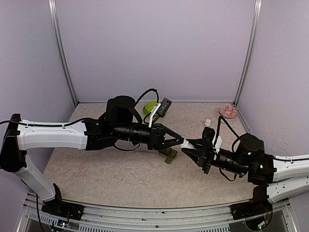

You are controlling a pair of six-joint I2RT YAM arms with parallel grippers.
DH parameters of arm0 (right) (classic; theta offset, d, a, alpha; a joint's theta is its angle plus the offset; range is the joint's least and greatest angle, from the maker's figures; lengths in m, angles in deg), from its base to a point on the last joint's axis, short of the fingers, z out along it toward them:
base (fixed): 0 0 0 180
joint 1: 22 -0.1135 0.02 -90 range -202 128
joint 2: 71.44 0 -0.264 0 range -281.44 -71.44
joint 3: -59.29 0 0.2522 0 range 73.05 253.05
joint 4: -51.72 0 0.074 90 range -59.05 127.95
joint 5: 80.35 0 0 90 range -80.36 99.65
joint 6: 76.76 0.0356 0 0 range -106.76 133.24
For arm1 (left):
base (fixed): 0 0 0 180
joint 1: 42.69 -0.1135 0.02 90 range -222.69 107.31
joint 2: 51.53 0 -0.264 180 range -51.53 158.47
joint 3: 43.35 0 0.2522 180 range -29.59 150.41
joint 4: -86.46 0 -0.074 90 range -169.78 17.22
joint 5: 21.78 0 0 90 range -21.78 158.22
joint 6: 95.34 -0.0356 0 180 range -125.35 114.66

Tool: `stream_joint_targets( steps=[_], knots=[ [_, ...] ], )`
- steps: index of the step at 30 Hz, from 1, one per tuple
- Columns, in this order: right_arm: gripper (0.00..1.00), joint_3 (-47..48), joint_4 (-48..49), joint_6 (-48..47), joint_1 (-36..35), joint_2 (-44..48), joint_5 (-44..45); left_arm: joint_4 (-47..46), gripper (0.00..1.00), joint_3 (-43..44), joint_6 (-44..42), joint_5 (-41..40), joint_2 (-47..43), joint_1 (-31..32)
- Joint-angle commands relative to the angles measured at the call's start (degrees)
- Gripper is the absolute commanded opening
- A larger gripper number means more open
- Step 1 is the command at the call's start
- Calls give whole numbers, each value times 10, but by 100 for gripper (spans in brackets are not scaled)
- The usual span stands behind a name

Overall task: Sort the pills into containers
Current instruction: Close the lid of the pill bottle.

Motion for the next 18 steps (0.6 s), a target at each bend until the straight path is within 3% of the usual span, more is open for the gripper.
stream_joint_targets(
  steps=[1, 18],
  knots=[
    [15, 46, 41, 54, -8, 10, -28, -13, 24, -16, -52, 54, -13, 26],
    [15, 55, 33, 91, -8, -6, -59, 71, 30, 3, -179, 68, -28, 35]
  ],
)
